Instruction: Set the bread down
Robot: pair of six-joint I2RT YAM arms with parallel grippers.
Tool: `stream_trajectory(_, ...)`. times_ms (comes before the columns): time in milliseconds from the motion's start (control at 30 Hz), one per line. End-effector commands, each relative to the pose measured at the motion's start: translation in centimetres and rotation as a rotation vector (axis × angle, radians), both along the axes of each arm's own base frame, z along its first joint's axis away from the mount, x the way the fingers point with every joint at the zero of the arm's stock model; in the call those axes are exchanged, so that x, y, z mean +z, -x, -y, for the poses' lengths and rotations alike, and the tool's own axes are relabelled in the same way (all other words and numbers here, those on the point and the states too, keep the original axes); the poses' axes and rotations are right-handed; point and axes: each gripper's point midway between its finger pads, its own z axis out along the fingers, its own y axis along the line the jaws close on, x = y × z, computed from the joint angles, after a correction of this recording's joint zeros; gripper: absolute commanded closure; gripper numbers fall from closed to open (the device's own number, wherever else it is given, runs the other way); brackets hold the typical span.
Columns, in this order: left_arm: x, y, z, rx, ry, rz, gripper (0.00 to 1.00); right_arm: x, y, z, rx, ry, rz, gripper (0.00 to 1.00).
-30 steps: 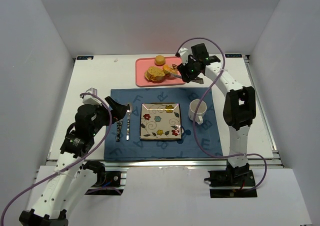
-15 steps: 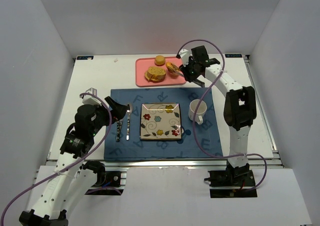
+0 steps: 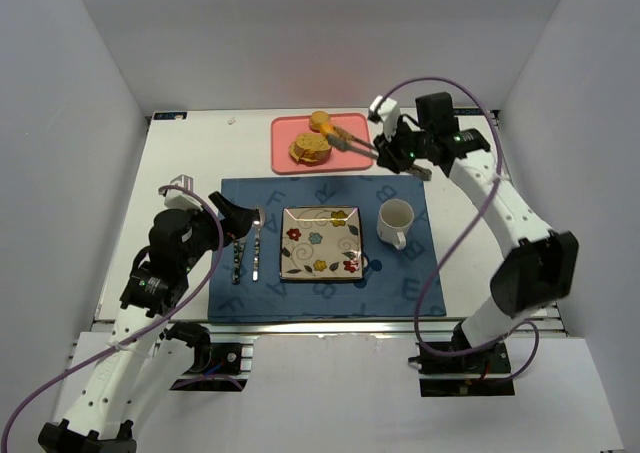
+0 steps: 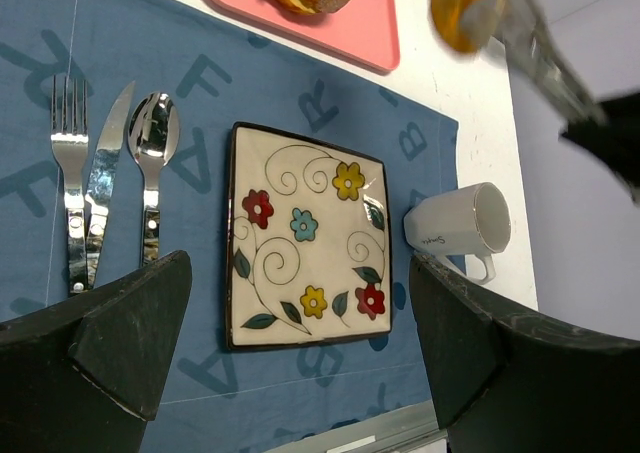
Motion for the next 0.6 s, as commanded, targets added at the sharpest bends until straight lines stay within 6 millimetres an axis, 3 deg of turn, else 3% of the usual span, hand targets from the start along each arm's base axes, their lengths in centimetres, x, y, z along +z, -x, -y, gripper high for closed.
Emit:
stream_trajectory(0, 1.2, -0.2, 0.0, 0.003, 0.008, 0.035, 0.02, -1.7, 7.1, -1.2, 0.224, 0.027, -0.083, 0.85)
stream_trajectory(33, 1.2, -0.2, -0.1, 0.005, 0.009, 0.037, 0.02, -2.9, 9.4, -1.3, 0.264, 0.05, -0.095, 0.84)
stream_trajectory(133, 1.4, -0.1, -0.1, 0.005, 0.011, 0.042, 0.02, -5.3, 12.9, -1.5, 0.309, 0.098, -0.11, 0.82)
stream_trajectory(200, 1.3, 0.0, -0.1, 0.005, 0.011, 0.041, 0.02, -6.5, 14.0, -1.7, 0.324, 0.131, -0.118, 0.81)
stream_trajectory(400, 1.6, 0.4, -0.3, 0.008, 0.01, 0.044, 0.02, -8.2, 15.0, -2.2, 0.322, 0.162, -0.148, 0.75)
stream_trajectory(500, 1.7, 0.7, -0.5, 0.012, 0.009, 0.046, 0.02, -8.2, 15.2, -2.6, 0.345, 0.17, -0.153, 0.56)
stream_trajectory(567, 1.6, 0.9, -0.6, 0.014, 0.011, 0.042, 0.02, -8.2, 15.5, -2.7, 0.374, 0.172, -0.152, 0.48)
